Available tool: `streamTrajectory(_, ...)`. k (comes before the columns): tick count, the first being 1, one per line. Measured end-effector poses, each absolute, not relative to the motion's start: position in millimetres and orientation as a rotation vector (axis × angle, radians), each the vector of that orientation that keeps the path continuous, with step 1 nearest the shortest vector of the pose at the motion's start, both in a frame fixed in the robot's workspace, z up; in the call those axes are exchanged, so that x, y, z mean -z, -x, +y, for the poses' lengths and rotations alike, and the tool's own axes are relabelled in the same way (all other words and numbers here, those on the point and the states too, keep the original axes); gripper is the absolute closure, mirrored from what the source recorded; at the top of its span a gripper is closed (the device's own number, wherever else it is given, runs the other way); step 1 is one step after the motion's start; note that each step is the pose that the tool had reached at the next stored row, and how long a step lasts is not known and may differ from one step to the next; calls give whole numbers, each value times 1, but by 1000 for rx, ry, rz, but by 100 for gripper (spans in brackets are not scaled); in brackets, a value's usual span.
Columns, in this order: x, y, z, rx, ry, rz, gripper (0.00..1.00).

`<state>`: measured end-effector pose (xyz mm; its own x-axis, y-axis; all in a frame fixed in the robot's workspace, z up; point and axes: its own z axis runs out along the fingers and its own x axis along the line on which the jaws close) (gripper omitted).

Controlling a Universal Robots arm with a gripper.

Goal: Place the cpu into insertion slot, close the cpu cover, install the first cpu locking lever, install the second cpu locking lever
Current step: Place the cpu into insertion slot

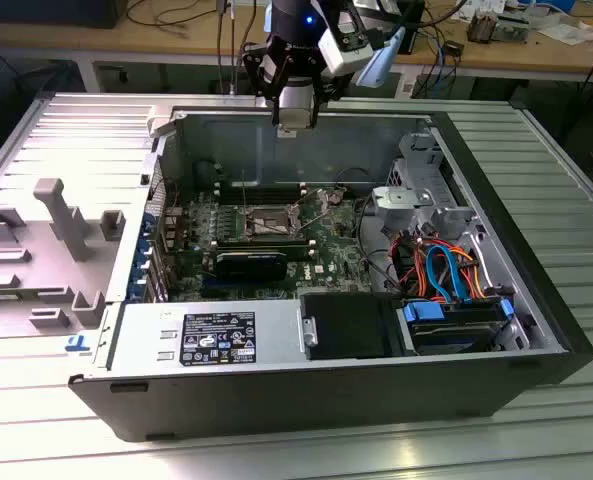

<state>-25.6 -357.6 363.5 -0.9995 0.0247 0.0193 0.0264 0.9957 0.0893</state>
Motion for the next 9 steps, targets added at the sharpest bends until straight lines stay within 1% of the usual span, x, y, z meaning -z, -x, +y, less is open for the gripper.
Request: streamTrajectory(9, -363, 26, -362, 134, 49, -3120, 46)
